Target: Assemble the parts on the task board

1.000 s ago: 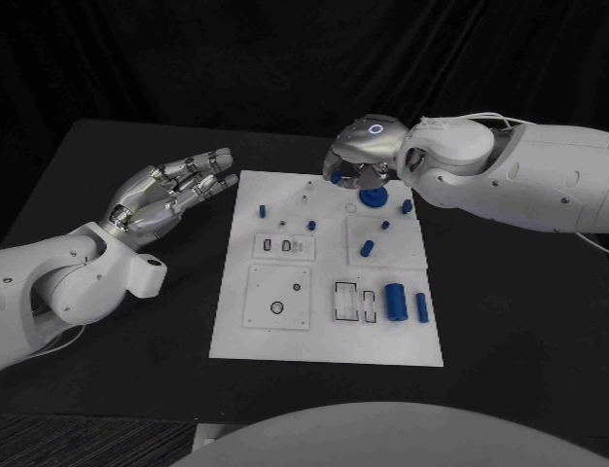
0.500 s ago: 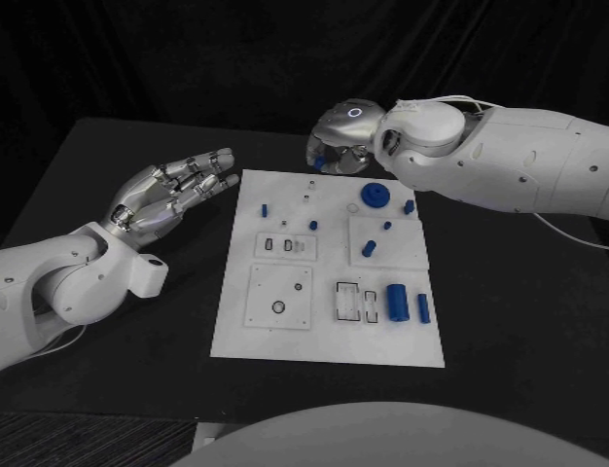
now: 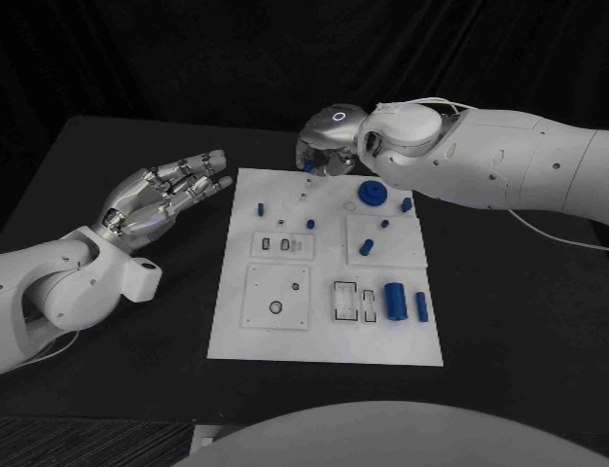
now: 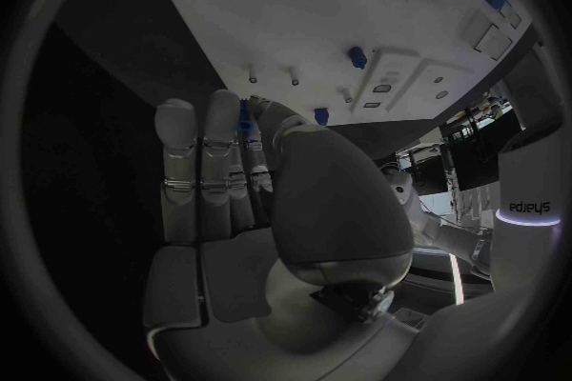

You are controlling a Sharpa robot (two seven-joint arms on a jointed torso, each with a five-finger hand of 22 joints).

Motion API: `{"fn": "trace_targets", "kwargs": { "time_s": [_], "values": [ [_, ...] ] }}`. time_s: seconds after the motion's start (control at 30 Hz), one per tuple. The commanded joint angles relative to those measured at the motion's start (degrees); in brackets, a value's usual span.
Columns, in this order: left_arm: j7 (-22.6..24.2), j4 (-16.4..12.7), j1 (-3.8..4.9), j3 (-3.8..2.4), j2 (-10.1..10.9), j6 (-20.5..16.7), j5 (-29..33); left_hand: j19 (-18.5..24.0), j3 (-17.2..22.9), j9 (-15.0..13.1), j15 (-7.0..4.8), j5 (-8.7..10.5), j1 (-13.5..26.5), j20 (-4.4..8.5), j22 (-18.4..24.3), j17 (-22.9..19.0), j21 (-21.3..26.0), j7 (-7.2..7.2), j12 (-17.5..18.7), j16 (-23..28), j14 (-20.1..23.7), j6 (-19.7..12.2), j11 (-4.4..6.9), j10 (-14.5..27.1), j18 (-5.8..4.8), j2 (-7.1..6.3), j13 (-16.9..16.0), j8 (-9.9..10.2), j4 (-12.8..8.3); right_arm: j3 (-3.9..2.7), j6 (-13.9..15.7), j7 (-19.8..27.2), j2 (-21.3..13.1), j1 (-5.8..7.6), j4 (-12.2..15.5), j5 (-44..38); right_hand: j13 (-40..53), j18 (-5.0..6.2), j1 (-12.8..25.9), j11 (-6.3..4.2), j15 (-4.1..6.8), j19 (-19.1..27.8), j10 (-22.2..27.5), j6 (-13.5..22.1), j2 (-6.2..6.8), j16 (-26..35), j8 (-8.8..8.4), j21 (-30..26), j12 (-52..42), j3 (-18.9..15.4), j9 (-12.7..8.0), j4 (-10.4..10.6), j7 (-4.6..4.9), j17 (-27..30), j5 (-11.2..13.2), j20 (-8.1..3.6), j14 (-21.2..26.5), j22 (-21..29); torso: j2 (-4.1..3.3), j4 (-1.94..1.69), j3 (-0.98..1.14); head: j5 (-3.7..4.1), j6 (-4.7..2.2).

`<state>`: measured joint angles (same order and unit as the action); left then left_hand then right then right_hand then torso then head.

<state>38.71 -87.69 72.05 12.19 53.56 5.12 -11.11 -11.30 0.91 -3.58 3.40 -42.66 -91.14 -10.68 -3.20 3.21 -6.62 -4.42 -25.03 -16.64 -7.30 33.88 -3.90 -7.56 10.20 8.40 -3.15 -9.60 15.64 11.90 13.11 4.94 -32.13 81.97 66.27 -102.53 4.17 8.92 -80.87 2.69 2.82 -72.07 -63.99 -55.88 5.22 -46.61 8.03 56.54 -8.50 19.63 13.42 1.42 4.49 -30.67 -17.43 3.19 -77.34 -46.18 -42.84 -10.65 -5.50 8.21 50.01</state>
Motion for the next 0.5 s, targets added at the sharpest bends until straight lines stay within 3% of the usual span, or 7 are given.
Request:
{"fn": "trace_targets", "kwargs": {
  "time_s": [0.03, 0.13, 0.33, 0.5],
  "values": [
    [0.7, -0.1, 0.12, -0.05, -0.2, 0.5, -0.1, 0.0, 0.3, -0.1, 0.48, -0.14, -0.3, -0.30, 0.0, -0.1, 0.0, -0.29, -0.3, -0.3, 0.0, 0.0, -0.27, -0.1, 0.15, -0.03, 0.0, -0.3, 0.1, -0.03, -1.4, 0.0, 0.0, -0.24, -0.3, 0.0, -0.1, -0.37, -0.1, 0.10, 0.07, 0.4, -0.1, 0.6, 0.42, 0.1, -0.36, 0.3, 0.5, 0.5, 0.0, 0.0, 0.02, 0.2, 0.2, 0.09, 0.5, -0.1, -0.04, -0.17, -0.06, 0.28, -0.01],
    [0.6, -0.2, 0.12, -0.05, -0.2, 0.5, -0.1, 0.0, 0.4, -0.1, 0.49, -0.15, -0.3, -0.32, 0.0, -0.1, 0.0, -0.30, -0.3, -0.3, 0.0, 0.1, -0.28, 0.0, 0.16, 0.01, 0.0, -0.3, 0.1, -0.03, -1.9, -0.1, 0.0, -0.44, -0.4, 0.0, -0.2, -0.38, 0.0, 0.18, 0.01, 0.5, 0.2, 0.7, 0.53, 0.2, -0.49, 0.3, 0.9, 0.7, 0.0, 0.1, -0.06, 0.3, 0.5, 0.14, 0.7, -0.3, -0.06, -0.33, -0.06, 0.47, -0.01],
    [0.6, -0.2, 0.12, -0.05, -0.2, 0.6, -0.1, 0.0, 0.4, -0.1, 0.49, -0.15, -0.3, -0.32, 0.0, -0.1, 0.0, -0.30, -0.3, -0.3, 0.0, 0.1, -0.28, 0.0, 0.16, 0.01, 0.0, -0.3, 0.1, -0.03, -2.3, -0.1, -0.1, -0.73, -0.4, 0.0, -0.2, -0.37, -0.1, 0.13, 0.00, 0.6, 0.3, 0.9, 0.55, 0.2, -0.61, 0.3, 1.0, 0.9, 0.0, 0.1, -0.14, 0.3, 0.7, 0.17, 0.8, -0.4, -0.06, -0.06, -0.11, 0.08, -0.01],
    [0.5, -0.2, 0.12, -0.05, -0.3, 0.7, -0.1, 0.1, 0.5, -0.1, 0.52, -0.15, -0.4, -0.35, 0.0, -0.1, 0.0, -0.32, -0.3, -0.3, 0.0, 0.0, -0.29, 0.0, 0.17, 0.07, 0.1, -0.3, 0.0, -0.03, -2.3, -0.2, -0.3, -0.89, -0.5, 0.0, -0.2, -0.38, -0.1, 0.09, 0.00, 0.7, 0.3, 0.9, 0.54, 0.2, -0.64, 0.3, 1.1, 0.9, 0.0, 0.1, -0.15, 0.3, 0.8, 0.17, 0.9, -0.5, -0.01, -0.10, -0.21, 0.35, -0.01]
  ]
}}
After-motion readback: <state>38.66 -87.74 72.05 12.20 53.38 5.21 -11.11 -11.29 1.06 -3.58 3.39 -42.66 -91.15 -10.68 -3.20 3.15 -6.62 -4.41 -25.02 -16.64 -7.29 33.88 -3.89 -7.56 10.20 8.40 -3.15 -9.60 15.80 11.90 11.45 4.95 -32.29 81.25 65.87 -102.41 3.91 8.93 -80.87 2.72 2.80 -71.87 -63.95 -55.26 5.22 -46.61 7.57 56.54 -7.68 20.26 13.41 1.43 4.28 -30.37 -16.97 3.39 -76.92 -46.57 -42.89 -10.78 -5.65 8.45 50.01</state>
